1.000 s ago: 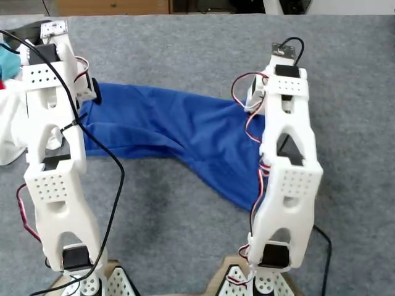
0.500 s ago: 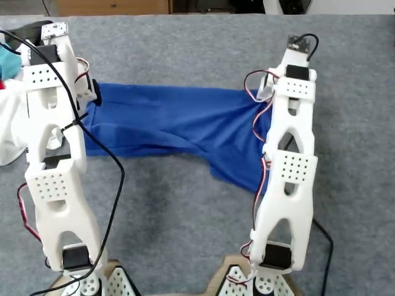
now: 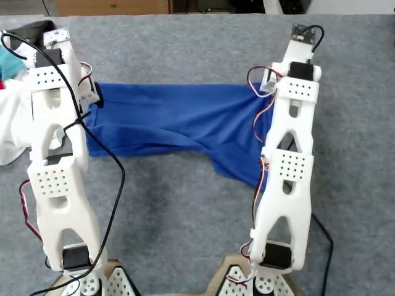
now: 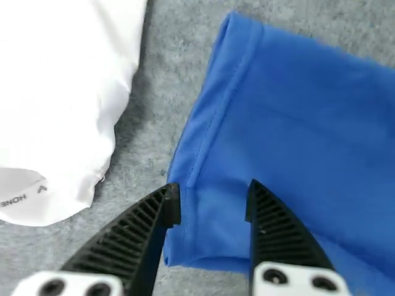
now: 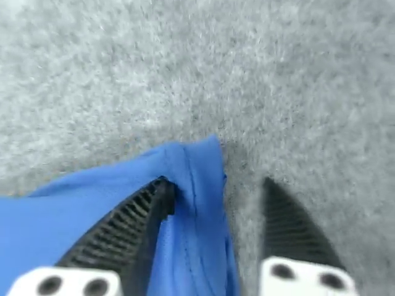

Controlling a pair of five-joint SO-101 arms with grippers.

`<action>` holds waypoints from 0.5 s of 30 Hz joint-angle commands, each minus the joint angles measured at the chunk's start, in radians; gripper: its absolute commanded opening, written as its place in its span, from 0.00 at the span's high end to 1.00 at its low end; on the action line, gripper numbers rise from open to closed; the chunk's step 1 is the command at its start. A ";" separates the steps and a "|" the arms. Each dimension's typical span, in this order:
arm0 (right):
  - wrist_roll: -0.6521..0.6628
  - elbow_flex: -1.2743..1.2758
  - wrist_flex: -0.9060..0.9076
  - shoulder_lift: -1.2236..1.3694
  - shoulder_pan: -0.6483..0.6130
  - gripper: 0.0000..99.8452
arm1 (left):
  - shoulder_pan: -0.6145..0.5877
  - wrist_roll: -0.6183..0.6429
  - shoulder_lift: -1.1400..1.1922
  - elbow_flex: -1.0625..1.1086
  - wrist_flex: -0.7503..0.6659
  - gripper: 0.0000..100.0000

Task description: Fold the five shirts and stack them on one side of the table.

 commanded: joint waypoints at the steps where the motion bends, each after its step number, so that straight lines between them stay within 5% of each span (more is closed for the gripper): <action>1: 0.006 -0.143 0.081 -0.019 -0.005 0.69 | 0.026 0.046 -0.024 -0.048 -0.008 0.81; 8: 0.012 -0.177 0.281 -0.110 0.012 0.69 | 0.058 0.043 -0.025 -0.048 0.081 0.81; 15: 0.215 -0.165 0.304 -0.271 0.062 0.69 | 0.044 -0.021 -0.025 -0.040 0.130 0.81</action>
